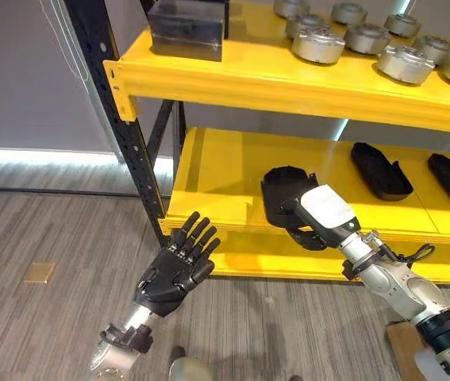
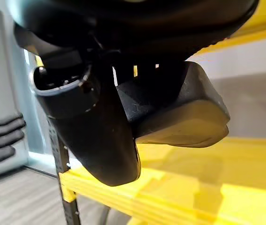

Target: Move parts from the plastic box to the shelf.

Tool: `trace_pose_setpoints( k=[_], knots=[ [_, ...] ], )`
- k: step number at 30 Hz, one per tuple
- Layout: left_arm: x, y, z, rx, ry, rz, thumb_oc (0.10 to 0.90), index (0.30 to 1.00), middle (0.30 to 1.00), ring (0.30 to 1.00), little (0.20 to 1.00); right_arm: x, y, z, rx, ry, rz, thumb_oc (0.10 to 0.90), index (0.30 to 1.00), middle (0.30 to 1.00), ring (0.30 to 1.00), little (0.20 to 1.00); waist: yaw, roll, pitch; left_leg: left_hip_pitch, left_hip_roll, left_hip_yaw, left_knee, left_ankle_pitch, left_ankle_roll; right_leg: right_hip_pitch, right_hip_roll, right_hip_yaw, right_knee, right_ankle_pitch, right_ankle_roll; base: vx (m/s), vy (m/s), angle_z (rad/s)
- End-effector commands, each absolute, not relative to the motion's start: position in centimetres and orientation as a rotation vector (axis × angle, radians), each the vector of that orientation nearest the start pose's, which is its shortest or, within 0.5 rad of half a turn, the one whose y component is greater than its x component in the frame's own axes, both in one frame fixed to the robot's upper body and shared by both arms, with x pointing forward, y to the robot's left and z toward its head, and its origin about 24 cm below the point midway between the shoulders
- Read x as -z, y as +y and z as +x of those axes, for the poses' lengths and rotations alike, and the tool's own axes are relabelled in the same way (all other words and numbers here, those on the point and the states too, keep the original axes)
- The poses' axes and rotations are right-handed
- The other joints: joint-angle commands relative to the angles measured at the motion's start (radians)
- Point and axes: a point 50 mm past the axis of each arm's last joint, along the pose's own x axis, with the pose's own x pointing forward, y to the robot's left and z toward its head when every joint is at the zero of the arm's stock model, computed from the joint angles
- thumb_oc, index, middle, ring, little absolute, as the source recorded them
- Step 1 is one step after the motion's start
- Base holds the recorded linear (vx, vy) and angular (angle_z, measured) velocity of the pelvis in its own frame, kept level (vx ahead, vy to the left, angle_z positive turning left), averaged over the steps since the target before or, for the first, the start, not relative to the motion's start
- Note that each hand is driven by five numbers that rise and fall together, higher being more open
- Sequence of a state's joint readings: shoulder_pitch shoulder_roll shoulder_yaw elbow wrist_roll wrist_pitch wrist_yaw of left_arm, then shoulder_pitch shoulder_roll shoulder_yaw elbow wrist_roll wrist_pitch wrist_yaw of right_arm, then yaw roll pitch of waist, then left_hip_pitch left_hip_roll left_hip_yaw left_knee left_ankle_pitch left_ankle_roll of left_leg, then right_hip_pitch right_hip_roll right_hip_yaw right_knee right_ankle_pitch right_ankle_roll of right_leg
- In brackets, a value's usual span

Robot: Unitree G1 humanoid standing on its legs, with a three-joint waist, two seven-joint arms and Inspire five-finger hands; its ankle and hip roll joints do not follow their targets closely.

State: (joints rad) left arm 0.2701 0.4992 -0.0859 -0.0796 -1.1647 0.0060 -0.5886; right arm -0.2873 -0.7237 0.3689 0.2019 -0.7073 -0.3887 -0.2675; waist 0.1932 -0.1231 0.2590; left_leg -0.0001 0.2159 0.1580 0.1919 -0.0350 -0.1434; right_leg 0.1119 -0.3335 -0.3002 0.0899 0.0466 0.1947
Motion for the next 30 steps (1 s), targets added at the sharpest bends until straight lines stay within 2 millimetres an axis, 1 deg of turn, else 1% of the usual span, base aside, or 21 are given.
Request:
trace_pose_setpoints(
  k=[1,2,3,4,6,7,8,9,10,11,12,13,14,15,17,18,23,25,28,30],
  knots=[
    [-6.8,19.8,19.7,0.687,-0.133,-0.705,0.900,1.000,1.000,1.000,1.000,-16.9,-19.0,29.3,-0.103,-0.875,-1.298,0.400,0.300,0.300,0.300,0.300,0.020,0.032,-0.060,0.024,-0.125,-0.015,0.016,-0.108,0.176,-0.053,0.042,0.006,0.143,-0.064,-0.065,-0.02,-0.472,0.35],
    [-7.2,19.8,19.9,0.696,-0.153,-0.706,0.900,1.000,1.000,1.000,1.000,-17.2,-18.6,29.1,-0.107,-0.895,-1.304,0.400,0.300,0.300,0.300,0.300,0.020,0.020,-0.048,-0.004,-0.112,-0.020,0.044,-0.123,0.163,-0.059,-0.023,0.037,0.049,0.043,-0.032,0.00,-0.370,0.30],
    [-7.4,19.8,20.1,0.696,-0.162,-0.704,0.900,1.000,1.000,1.000,1.000,-17.3,-18.4,29.1,-0.111,-0.901,-1.303,0.400,0.300,0.300,0.300,0.300,0.020,0.017,-0.041,-0.010,-0.107,-0.023,0.055,-0.132,0.160,-0.074,-0.043,0.047,0.036,0.080,-0.022,-0.02,-0.651,0.27],
    [-8.2,20.5,20.3,0.692,-0.195,-0.699,0.900,1.000,1.000,1.000,1.000,-17.8,-17.9,29.1,-0.115,-0.929,-1.290,0.400,0.300,0.300,0.300,0.300,0.031,0.012,-0.026,-0.055,-0.056,-0.009,0.095,-0.133,0.135,-0.050,-0.026,0.034,-0.017,0.042,-0.010,-0.01,-0.525,0.20],
    [-8.9,21.2,20.5,0.654,-0.241,-0.669,0.900,1.000,1.000,1.000,1.000,-19.0,-17.2,29.4,-0.114,-0.956,-1.274,0.400,0.300,0.300,0.300,0.300,0.039,0.009,-0.003,-0.087,0.000,0.014,0.126,-0.125,0.105,-0.051,-0.005,-0.003,-0.019,0.026,-0.011,-0.03,-0.443,-0.01],
    [-9.0,21.3,20.5,0.639,-0.251,-0.666,0.900,1.000,1.000,1.000,1.000,-19.1,-17.0,29.5,-0.116,-0.961,-1.271,0.400,0.300,0.300,0.300,0.300,0.041,0.008,0.000,-0.090,0.008,0.018,0.129,-0.122,0.100,-0.053,0.000,-0.008,-0.018,0.023,-0.012,-0.04,-0.390,-0.05],
    [-9.5,21.5,20.7,0.629,-0.276,-0.678,0.900,1.000,1.000,1.000,1.000,-19.8,-16.3,29.9,-0.110,-0.986,-1.274,0.400,0.300,0.300,0.300,0.300,0.050,0.002,0.017,-0.108,0.048,0.032,0.128,-0.105,0.078,-0.067,0.022,-0.036,-0.004,0.000,-0.013,-0.05,-0.319,-0.07],
    [-9.6,21.6,20.8,0.636,-0.286,-0.681,0.900,1.000,1.000,1.000,1.000,-20.1,-16.2,30.0,-0.106,-0.994,-1.271,0.400,0.300,0.300,0.300,0.300,0.052,-0.001,0.025,-0.115,0.065,0.035,0.126,-0.094,0.068,-0.074,0.030,-0.045,0.003,-0.009,-0.014,-0.05,-0.413,-0.11],
    [-10.0,21.4,20.8,0.662,-0.309,-0.670,0.900,1.000,1.000,1.000,1.000,-20.9,-16.0,30.3,-0.101,-1.001,-1.255,0.400,0.300,0.300,0.300,0.300,0.057,-0.005,0.045,-0.132,0.102,0.033,0.124,-0.070,0.045,-0.092,0.052,-0.061,0.023,-0.030,-0.023,0.01,-0.315,-0.21],
    [-10.1,21.1,20.6,0.682,-0.311,-0.662,0.900,1.000,1.000,1.000,1.000,-21.1,-16.1,30.5,-0.098,-0.997,-1.252,0.400,0.300,0.300,0.300,0.300,0.058,-0.003,0.054,-0.136,0.124,0.031,0.120,-0.055,0.033,-0.101,0.069,-0.066,0.039,-0.047,-0.036,0.04,-0.267,-0.21],
    [-10.1,21.0,20.6,0.685,-0.311,-0.661,0.900,1.000,1.000,1.000,1.000,-21.2,-16.1,30.6,-0.097,-0.997,-1.253,0.400,0.300,0.300,0.300,0.300,0.058,-0.002,0.056,-0.136,0.131,0.030,0.117,-0.051,0.030,-0.105,0.073,-0.066,0.044,-0.052,-0.040,0.09,-0.194,-0.13],
    [-10.0,20.7,20.4,0.687,-0.301,-0.666,0.900,1.000,1.000,1.000,1.000,-21.6,-16.2,30.8,-0.096,-0.995,-1.265,0.400,0.300,0.300,0.300,0.300,0.057,0.003,0.064,-0.136,0.158,0.029,0.100,-0.030,0.020,-0.122,0.089,-0.067,0.069,-0.071,-0.058,0.07,-0.120,-0.05],
    [-10.0,20.6,20.4,0.688,-0.300,-0.668,0.900,1.000,1.000,1.000,1.000,-21.7,-16.2,30.8,-0.096,-0.997,-1.270,0.400,0.300,0.300,0.300,0.300,0.056,0.005,0.064,-0.136,0.162,0.029,0.096,-0.026,0.019,-0.126,0.091,-0.067,0.073,-0.074,-0.060,0.11,-0.147,-0.01],
    [-9.8,20.4,20.4,0.697,-0.291,-0.676,0.900,1.000,1.000,1.000,1.000,-21.8,-16.2,31.0,-0.093,-1.004,-1.297,0.400,0.300,0.300,0.300,0.300,0.053,0.011,0.069,-0.135,0.181,0.027,0.074,-0.004,0.011,-0.141,0.099,-0.067,0.098,-0.090,-0.072,0.08,-0.091,0.00],
    [-9.6,20.1,20.5,0.709,-0.283,-0.671,0.900,1.000,1.000,1.000,1.000,-21.9,-16.3,31.1,-0.081,-1.008,-1.312,0.400,0.300,0.300,0.300,0.300,0.049,0.017,0.074,-0.136,0.195,0.028,0.057,0.012,0.007,-0.158,0.101,-0.067,0.124,-0.103,-0.080,0.06,-0.090,0.03],
    [-9.5,19.8,20.6,0.725,-0.277,-0.669,0.900,1.000,1.000,1.000,1.000,-22.2,-16.6,31.4,-0.059,-1.016,-1.332,0.400,0.300,0.300,0.300,0.300,0.044,0.025,0.085,-0.140,0.205,0.023,0.044,0.026,0.004,-0.180,0.101,-0.068,0.159,-0.119,-0.090,0.03,-0.066,0.04],
    [-9.3,19.1,21.0,0.746,-0.262,-0.669,0.900,1.000,1.000,1.000,1.000,-22.9,-17.7,32.1,-0.011,-1.004,-1.382,0.400,0.300,0.300,0.300,0.300,0.034,0.042,0.104,-0.148,0.205,0.000,0.046,0.032,0.007,-0.235,0.095,-0.057,0.264,-0.157,-0.108,0.06,-0.086,0.07],
    [-9.2,18.9,21.1,0.747,-0.257,-0.659,0.900,1.000,1.000,1.000,1.000,-23.0,-18.1,32.5,-0.005,-0.981,-1.412,0.400,0.300,0.300,0.300,0.300,0.034,0.048,0.108,-0.144,0.202,-0.011,0.057,0.025,0.012,-0.258,0.093,-0.049,0.330,-0.186,-0.117,0.11,-0.131,0.08],
    [-9.1,18.9,21.1,0.720,-0.245,-0.656,0.900,1.000,1.000,1.000,1.000,-22.7,-18.2,32.8,-0.029,-0.946,-1.418,0.400,0.300,0.300,0.300,0.300,0.031,0.054,0.092,-0.122,0.204,-0.017,0.051,0.030,0.015,-0.263,0.106,-0.044,0.385,-0.225,-0.138,0.16,-0.146,0.04],
    [-8.8,18.9,21.0,0.694,-0.234,-0.679,0.900,1.000,1.000,1.000,1.000,-22.2,-18.1,32.9,-0.060,-0.917,-1.427,0.400,0.300,0.300,0.300,0.300,0.027,0.061,0.069,-0.097,0.214,-0.007,0.038,0.047,0.014,-0.249,0.129,-0.046,0.401,-0.247,-0.162,0.26,-0.231,0.08]
  ],
)
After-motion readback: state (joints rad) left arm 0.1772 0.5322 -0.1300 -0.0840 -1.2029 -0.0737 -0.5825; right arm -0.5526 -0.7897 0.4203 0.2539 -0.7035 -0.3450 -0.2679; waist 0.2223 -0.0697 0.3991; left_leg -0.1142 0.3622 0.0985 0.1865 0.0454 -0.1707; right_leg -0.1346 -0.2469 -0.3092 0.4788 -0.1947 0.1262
